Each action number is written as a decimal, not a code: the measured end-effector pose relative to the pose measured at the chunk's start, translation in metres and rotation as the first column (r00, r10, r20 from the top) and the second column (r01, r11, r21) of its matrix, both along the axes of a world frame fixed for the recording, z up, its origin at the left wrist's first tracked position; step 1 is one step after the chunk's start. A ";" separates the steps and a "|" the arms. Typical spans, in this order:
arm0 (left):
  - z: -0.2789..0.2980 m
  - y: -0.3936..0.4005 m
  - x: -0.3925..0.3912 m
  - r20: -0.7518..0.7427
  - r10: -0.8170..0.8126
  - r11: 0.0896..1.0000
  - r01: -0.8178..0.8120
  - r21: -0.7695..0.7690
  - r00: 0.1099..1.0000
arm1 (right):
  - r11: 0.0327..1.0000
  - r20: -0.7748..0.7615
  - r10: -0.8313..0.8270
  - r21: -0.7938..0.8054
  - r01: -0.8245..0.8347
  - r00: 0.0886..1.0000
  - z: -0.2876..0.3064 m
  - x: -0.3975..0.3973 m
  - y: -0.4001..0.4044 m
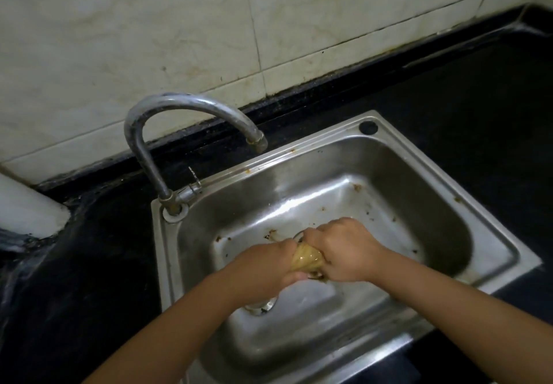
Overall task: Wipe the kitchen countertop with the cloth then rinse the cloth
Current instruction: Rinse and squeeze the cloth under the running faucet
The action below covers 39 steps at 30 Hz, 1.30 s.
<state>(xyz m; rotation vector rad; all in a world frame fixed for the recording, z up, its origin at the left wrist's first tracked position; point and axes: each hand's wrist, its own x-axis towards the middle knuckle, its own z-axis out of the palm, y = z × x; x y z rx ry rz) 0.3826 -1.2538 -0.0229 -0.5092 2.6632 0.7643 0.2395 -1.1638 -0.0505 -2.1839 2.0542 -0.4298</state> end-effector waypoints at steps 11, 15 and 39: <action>-0.026 -0.002 0.001 -0.295 -0.003 0.976 -0.061 -0.208 0.955 | 0.699 0.540 -0.381 0.699 -0.148 0.751 0.012 -0.014 -0.009; -0.019 0.003 0.006 -0.270 0.494 0.835 -0.364 0.413 0.827 | 0.996 0.230 -0.084 0.007 0.085 0.969 0.008 0.000 0.012; 0.020 0.011 0.013 -0.008 -0.199 0.897 0.178 -0.405 0.980 | 0.555 0.340 -0.291 0.821 -0.132 0.894 0.065 0.011 -0.011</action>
